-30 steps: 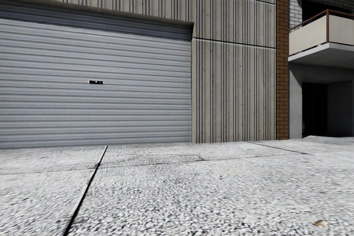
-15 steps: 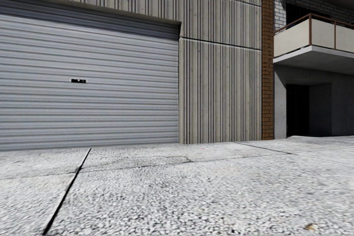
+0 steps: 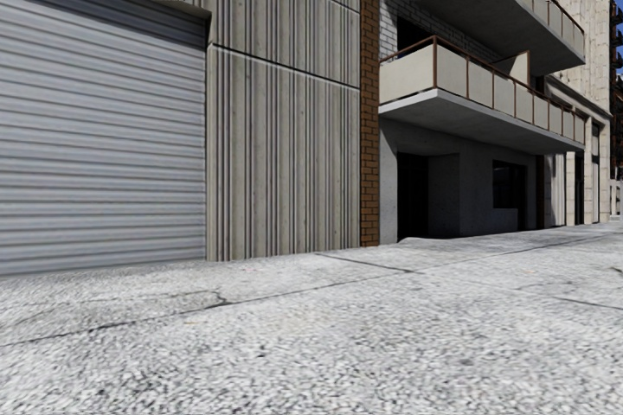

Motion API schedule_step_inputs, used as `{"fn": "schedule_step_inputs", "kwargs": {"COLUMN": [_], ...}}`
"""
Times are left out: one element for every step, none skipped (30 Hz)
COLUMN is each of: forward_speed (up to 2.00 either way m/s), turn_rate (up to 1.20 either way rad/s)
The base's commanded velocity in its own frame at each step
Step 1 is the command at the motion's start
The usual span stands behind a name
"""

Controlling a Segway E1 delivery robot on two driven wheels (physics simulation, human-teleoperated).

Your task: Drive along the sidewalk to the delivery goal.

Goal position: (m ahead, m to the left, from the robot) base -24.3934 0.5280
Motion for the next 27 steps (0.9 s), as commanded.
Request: {"fn": "schedule_step_inputs", "kwargs": {"forward_speed": [2.0,2.0,2.0,2.0,2.0,2.0,2.0,2.0,2.0,2.0,2.0,2.0,2.0,2.0,2.0,2.0,2.0,2.0,2.0,2.0,2.0,2.0,2.0,2.0,2.0,2.0,2.0], "turn_rate": [-0.63,-0.63,-0.63,-0.63,-0.63,-0.63,-0.63,-0.63,-0.63,-0.63,-0.63,-0.63,-0.63,-0.63,-0.63,-0.63,-0.63,-0.63,-0.63,-0.63,-0.63,-0.63,-0.63,-0.63,-0.63,-0.63,-0.63]}}
